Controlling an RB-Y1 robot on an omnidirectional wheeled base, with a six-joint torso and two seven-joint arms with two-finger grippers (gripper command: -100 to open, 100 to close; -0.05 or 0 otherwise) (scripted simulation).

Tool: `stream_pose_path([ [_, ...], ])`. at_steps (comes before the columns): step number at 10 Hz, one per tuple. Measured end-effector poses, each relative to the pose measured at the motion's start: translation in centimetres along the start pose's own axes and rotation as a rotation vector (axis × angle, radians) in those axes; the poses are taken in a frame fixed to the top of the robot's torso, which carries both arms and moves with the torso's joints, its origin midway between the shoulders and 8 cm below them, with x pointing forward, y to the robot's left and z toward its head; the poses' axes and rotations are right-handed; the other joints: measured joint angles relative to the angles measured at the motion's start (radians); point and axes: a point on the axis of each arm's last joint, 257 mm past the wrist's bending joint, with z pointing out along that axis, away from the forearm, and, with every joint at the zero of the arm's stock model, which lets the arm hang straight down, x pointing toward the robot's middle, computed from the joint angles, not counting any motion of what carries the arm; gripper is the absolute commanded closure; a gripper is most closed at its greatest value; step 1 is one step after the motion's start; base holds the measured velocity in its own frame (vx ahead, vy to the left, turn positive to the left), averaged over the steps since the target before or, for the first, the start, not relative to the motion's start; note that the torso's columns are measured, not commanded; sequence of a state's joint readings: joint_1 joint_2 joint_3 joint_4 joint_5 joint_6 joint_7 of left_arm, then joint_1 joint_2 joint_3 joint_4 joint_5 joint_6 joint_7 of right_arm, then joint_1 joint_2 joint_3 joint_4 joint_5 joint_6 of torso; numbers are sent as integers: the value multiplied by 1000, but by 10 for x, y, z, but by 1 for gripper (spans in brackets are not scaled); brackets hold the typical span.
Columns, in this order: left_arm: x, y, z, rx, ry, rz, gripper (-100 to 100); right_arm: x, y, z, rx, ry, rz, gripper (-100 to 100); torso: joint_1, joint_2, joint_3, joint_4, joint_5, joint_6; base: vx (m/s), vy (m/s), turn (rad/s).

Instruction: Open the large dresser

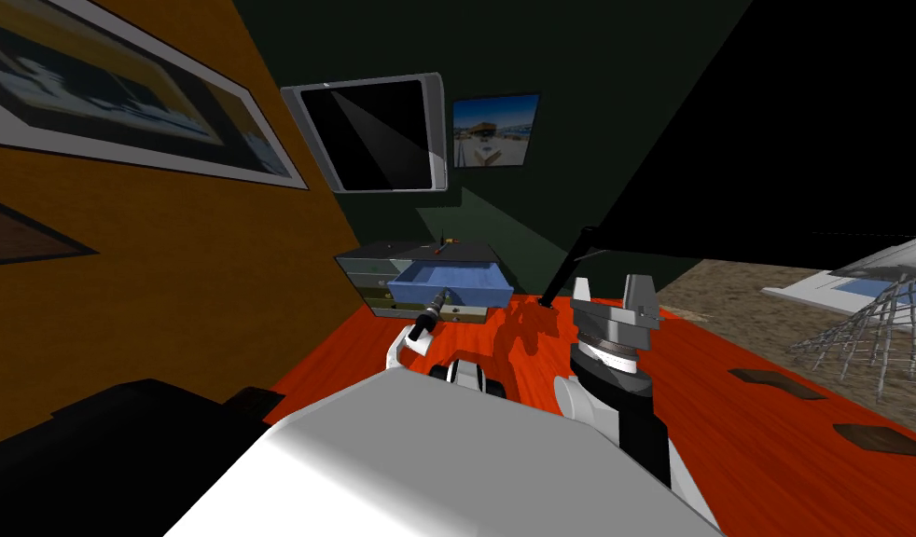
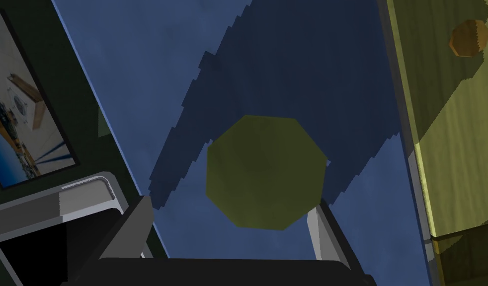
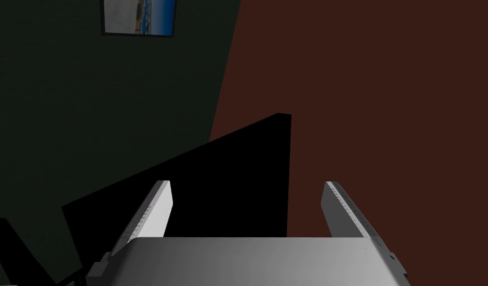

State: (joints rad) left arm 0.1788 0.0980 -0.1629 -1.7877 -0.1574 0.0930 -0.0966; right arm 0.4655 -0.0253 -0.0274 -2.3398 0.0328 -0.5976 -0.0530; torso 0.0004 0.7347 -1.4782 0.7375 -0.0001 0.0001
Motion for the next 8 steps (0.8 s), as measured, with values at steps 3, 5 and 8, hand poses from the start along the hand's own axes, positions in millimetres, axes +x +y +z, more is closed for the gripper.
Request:
stream_pose_path([
  [3, -5, -16, -3, 0, -4, 1, -100, 0, 0, 0, 0, 0, 0, 0, -1, 6, 4, 1, 0, 0, 6, 8, -10],
  [5, -8, -26, -7, -1, -5, 1, -100, 0, 0, 0, 0, 0, 0, 0, -1, 3, 2, 1, 0, 0, 3, 8, -11],
  [8, -9, -31, -9, -3, -6, 1, 0, 0, 0, 0, 0, 0, 0, 0, -1, 3, 2, 0, 0, 0, 0, 0, 0],
])
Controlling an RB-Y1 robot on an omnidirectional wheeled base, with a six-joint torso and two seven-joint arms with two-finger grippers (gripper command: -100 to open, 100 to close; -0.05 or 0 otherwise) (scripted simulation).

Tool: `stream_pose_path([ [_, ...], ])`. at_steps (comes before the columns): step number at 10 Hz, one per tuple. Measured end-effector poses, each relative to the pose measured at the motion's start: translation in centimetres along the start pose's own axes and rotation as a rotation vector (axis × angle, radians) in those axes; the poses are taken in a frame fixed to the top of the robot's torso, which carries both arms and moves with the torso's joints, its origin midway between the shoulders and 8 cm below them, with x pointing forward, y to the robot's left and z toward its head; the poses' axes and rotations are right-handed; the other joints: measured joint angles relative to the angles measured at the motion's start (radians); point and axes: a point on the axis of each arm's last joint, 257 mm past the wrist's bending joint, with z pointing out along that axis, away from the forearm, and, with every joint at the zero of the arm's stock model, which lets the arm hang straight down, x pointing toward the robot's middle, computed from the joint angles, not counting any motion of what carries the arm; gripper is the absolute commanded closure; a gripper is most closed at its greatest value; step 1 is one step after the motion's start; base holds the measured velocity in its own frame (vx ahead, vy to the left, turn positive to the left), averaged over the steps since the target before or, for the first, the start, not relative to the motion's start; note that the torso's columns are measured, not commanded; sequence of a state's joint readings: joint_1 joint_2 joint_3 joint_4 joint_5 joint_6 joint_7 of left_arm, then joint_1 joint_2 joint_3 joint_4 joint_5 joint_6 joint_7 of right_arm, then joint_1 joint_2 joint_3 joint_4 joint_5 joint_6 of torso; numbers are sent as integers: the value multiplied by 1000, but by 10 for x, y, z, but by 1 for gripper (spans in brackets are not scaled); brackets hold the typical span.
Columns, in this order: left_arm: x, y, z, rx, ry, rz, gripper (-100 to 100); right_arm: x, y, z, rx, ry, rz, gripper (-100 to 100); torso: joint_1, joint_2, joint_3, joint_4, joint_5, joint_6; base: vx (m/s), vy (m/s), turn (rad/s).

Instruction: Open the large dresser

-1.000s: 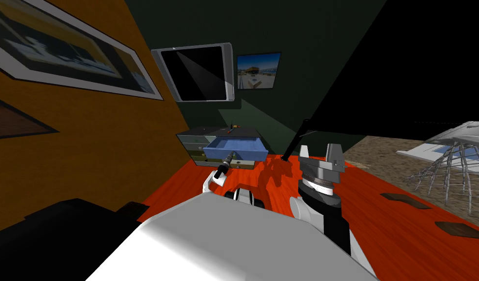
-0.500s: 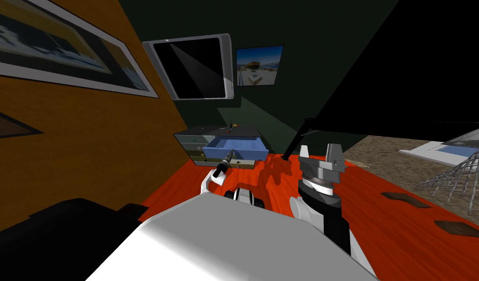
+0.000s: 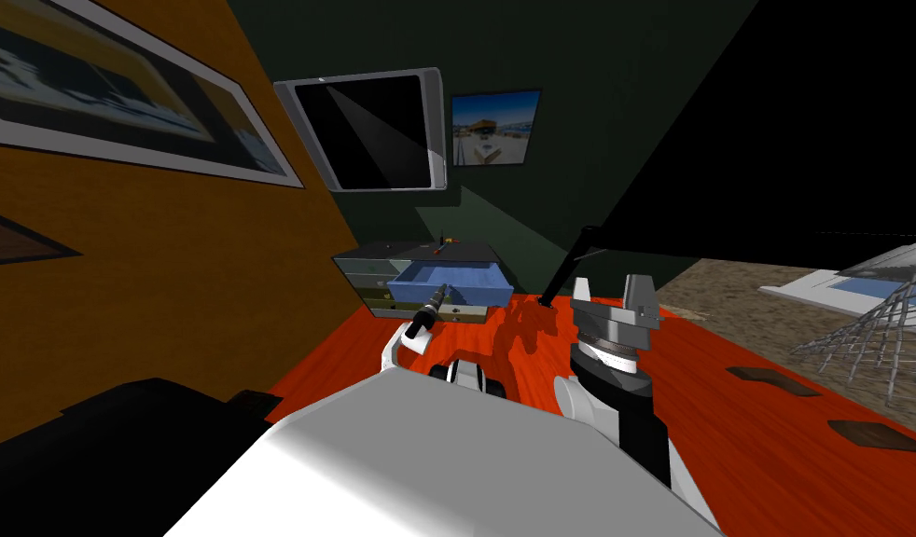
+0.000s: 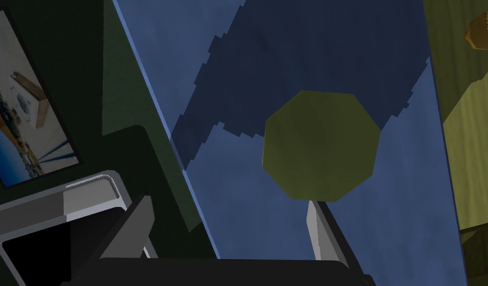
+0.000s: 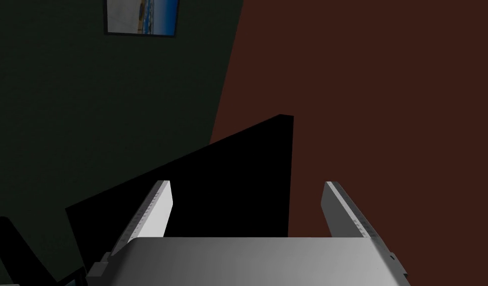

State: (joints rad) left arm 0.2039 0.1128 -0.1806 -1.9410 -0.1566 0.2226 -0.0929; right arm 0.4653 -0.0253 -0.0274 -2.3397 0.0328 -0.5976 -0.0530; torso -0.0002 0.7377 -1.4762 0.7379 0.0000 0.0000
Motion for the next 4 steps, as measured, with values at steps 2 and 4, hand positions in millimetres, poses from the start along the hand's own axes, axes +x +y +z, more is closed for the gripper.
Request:
stream_pose_path([
  [2, 0, 0, 0, 0, 0, 0, 0, 0, 0, 0, 0, 0, 0, 0, 0, 0, 0, 0, 0, 0, 0, 0, 0],
  [4, 0, 0, 0, 0, 0, 0, 0, 0, 0, 0, 0, 0, 0, 0, 0, 0, 0, 0, 0, 0, 0, 0, 0],
])
